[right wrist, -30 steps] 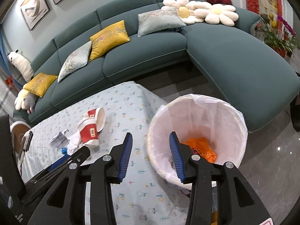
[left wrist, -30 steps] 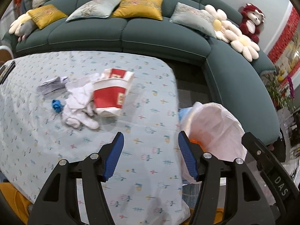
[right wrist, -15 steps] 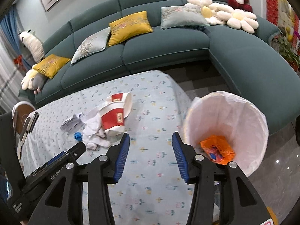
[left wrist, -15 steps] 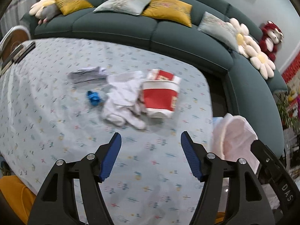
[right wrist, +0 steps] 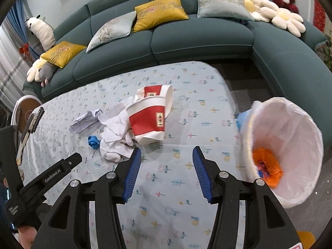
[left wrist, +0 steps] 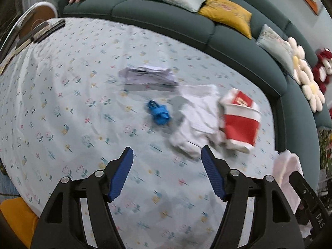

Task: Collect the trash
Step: 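Move both tools back to the table toward the blue tie and paper cup, then grasp the blue tie with the left tool while the right tool grasps the red-white paper cup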

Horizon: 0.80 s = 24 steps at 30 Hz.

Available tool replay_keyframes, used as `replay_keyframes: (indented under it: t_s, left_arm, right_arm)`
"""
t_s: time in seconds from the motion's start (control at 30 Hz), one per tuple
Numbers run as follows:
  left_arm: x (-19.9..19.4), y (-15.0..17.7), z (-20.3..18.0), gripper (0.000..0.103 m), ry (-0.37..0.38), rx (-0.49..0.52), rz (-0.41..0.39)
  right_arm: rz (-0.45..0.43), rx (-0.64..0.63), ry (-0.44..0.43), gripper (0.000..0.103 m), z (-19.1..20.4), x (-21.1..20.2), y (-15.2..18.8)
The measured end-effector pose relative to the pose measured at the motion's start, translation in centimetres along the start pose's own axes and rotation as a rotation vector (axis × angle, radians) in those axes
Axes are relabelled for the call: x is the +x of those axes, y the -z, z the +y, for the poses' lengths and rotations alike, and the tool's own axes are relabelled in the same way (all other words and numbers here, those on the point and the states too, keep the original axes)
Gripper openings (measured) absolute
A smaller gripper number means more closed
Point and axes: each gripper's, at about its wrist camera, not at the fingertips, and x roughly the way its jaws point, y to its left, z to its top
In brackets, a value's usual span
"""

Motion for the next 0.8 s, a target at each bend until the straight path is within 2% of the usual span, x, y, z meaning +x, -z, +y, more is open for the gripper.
replay_keyframes:
  t_s: [0.4, 0.57, 0.63, 0.8]
  left_arm:
    - [6.2, -3.7, 1.3, 0.064, -0.019, -0.049, 0.054]
    - [8.1, -4.4, 1.1, 0.050, -0.017, -0.037, 0.074]
    - [8.7, -4.5, 1.1, 0.035, -0.013, -0.028, 0.085]
    - [9.2, -4.6, 1.1, 0.024, 0.006, -0.029, 0.093]
  right_arm:
    - [0.054, -0.008, -0.004, 0.053, 2.2, 6.4, -2.8]
    - [0.066, -0.012, -0.001, 0.056, 2.3, 8.3, -3.7]
    - [0.072, -0.012, 0.004, 0.056, 2.2, 9.0, -3.9]
    - [0.098, -0.003, -0.004, 0.056, 2.0, 10.7, -4.0]
